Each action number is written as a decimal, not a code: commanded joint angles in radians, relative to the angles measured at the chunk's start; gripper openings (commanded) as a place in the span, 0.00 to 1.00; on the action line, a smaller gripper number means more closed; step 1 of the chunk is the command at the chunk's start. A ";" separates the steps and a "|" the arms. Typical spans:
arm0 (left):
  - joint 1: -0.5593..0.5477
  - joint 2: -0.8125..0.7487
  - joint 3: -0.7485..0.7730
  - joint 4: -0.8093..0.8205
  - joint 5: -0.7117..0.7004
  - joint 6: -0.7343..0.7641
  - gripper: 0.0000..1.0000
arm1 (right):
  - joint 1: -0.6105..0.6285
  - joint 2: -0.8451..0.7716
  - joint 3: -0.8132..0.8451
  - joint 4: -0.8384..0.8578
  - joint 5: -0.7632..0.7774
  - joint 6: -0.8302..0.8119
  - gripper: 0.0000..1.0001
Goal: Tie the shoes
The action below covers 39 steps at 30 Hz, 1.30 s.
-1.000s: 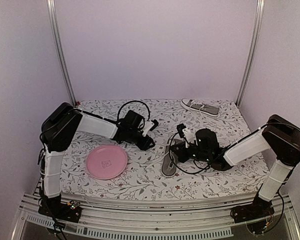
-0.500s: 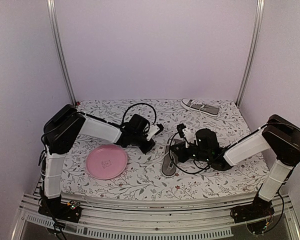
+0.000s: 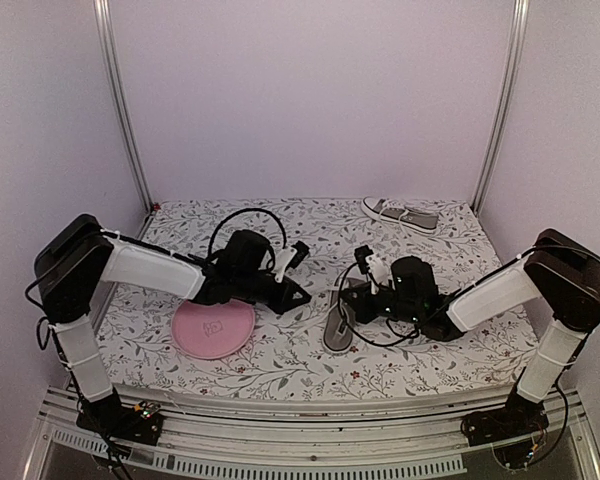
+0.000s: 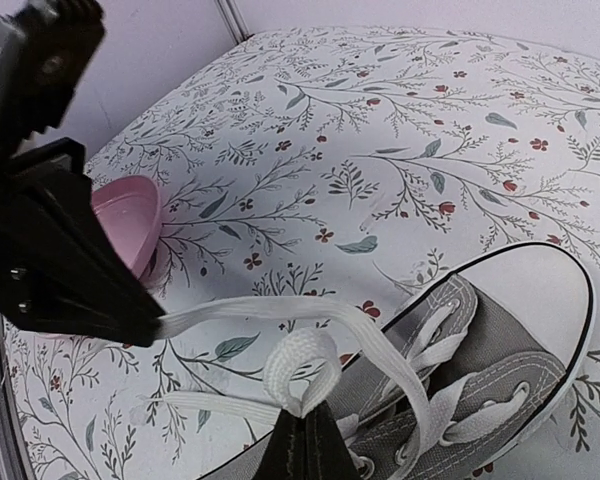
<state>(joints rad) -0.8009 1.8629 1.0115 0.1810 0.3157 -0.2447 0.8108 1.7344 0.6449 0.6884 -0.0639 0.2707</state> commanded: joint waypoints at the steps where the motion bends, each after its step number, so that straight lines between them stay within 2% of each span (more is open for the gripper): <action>1: -0.035 -0.104 -0.063 0.148 0.257 -0.314 0.00 | 0.001 -0.020 0.039 -0.012 0.005 0.032 0.02; 5: -0.083 -0.107 -0.060 0.137 0.316 -0.430 0.00 | 0.000 -0.015 0.058 -0.032 -0.011 0.048 0.02; 10: -0.163 -0.089 -0.012 0.072 0.323 -0.498 0.00 | -0.015 -0.025 0.061 -0.035 -0.035 0.080 0.02; 15: -0.216 -0.085 -0.015 0.145 0.350 -0.566 0.00 | -0.027 -0.023 0.065 -0.035 -0.059 0.102 0.02; 26: -0.274 0.025 0.021 0.164 0.368 -0.585 0.00 | -0.035 -0.006 0.067 -0.031 -0.071 0.120 0.02; 28: -0.261 -0.010 0.004 0.117 0.297 -0.542 0.19 | -0.034 -0.008 0.063 -0.027 -0.074 0.125 0.02; 31: -0.225 -0.079 -0.041 0.037 0.191 -0.486 0.37 | -0.033 -0.010 0.057 -0.018 -0.078 0.122 0.02; 34: -0.171 -0.134 -0.080 -0.040 0.147 -0.447 0.45 | -0.034 -0.010 0.054 -0.010 -0.092 0.112 0.02; 39: -0.085 -0.182 -0.075 -0.128 0.105 -0.354 0.50 | -0.035 -0.015 0.042 0.004 -0.104 0.091 0.02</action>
<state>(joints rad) -0.9474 1.7233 0.9360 0.1455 0.4858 -0.6968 0.7830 1.7344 0.6815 0.6437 -0.1452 0.3786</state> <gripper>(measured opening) 0.486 0.022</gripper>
